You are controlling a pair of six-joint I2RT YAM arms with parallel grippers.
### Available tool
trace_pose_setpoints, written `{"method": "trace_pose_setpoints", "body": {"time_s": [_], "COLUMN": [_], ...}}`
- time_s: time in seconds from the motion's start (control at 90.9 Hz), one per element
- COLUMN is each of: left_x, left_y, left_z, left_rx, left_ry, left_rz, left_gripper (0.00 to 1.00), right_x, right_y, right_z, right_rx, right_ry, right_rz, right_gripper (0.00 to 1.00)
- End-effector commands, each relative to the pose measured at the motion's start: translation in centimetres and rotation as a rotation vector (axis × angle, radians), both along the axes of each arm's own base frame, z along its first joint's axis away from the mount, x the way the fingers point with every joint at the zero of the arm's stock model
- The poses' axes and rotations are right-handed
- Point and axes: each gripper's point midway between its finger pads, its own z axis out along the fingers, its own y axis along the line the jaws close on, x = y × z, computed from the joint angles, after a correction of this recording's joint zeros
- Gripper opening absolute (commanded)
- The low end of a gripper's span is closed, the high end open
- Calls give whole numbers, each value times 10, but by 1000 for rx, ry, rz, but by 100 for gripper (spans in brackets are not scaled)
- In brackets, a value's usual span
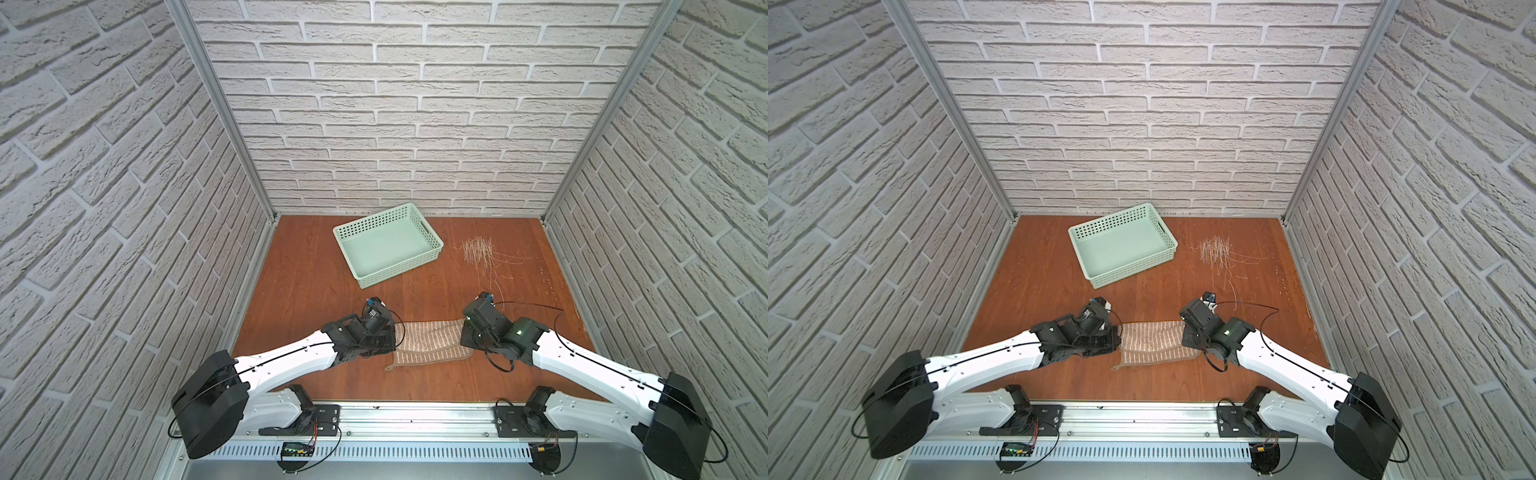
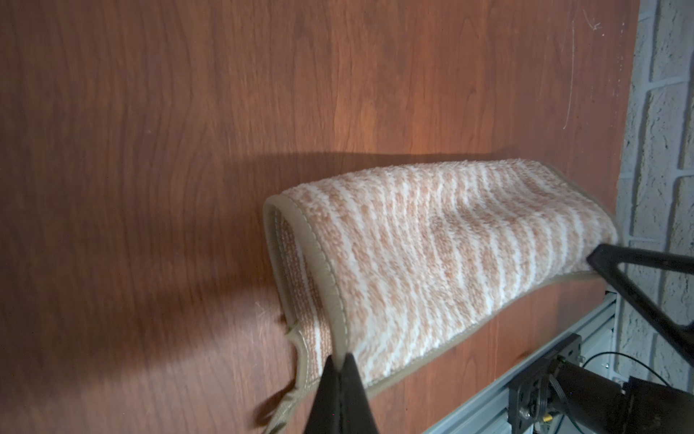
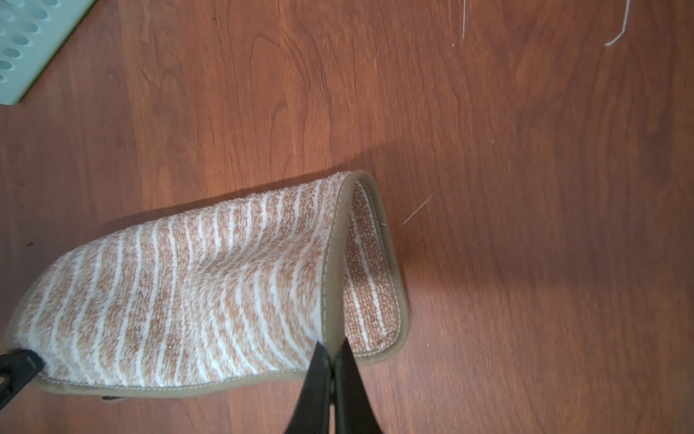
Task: Fold the square dishcloth
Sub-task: Smooth out the cleaning item at the center of the board.
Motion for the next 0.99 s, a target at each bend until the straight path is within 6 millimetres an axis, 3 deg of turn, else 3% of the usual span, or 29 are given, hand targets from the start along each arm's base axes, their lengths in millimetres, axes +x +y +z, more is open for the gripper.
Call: {"method": "trace_pose_setpoints", "body": {"time_s": [0.0,0.374,0.979], "left_x": [4,-7,-20], "left_y": [-2,-2,-11], "left_z": [-7,-31,-32], "left_rx": [-10,43,66], "left_ry": [3,64,74], "left_rz": [25,25,-13], "left_gripper": [0,0,0], "right_x": [0,-4,-7], "right_y": [-11,-21,-22], "right_z": [-17,-40,-55], "right_rx": [-64,-115,-120], "right_ry": [19,86,116], "right_rz": [-14,-31,-34], "right_gripper": [4,3,4]}}
